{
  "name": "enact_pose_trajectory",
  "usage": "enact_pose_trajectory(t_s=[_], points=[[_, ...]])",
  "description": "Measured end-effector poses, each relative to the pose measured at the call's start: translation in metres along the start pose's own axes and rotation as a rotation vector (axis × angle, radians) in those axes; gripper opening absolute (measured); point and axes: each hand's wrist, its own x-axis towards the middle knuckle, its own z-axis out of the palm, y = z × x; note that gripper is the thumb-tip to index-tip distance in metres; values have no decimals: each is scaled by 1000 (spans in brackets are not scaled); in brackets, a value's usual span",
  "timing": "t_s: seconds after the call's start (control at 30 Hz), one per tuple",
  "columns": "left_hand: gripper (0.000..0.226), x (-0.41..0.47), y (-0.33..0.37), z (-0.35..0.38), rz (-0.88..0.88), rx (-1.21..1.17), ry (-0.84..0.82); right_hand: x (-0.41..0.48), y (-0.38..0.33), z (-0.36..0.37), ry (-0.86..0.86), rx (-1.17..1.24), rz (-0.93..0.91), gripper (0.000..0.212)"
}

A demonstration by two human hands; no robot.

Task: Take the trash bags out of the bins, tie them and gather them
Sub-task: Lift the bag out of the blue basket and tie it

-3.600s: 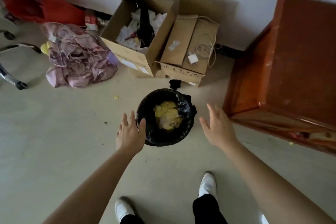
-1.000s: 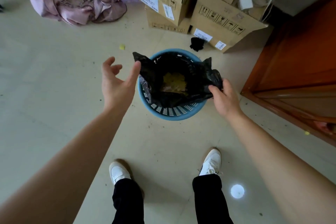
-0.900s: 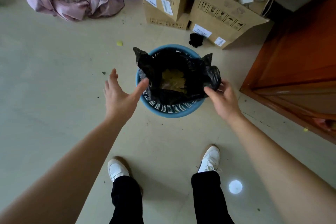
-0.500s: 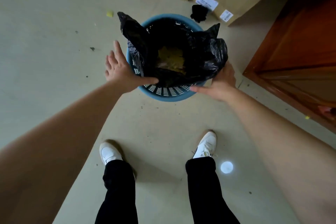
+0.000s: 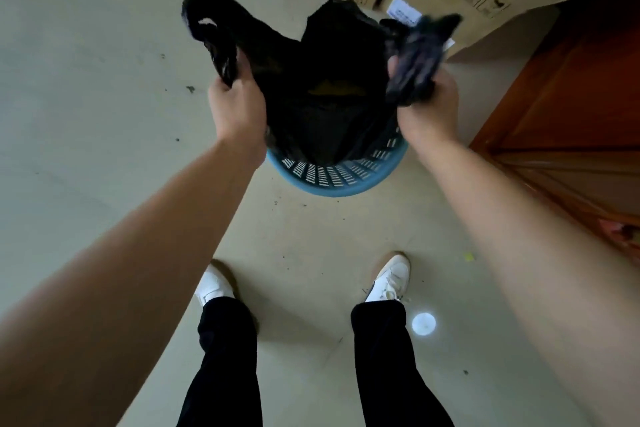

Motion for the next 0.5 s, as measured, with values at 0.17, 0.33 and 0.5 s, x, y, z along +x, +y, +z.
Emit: enact_pose_trajectory(t_s=[0.17,0.33,0.5], points=[[45,2,49,-40,159,-97,-32,-13,-70,6,87,449,37,21],[57,1,99,-106,562,38,3,-35,-156,32,42,601,-85,73],[42,6,147,-193,459,116,-33,-71,-212,74,1,302,-102,17]])
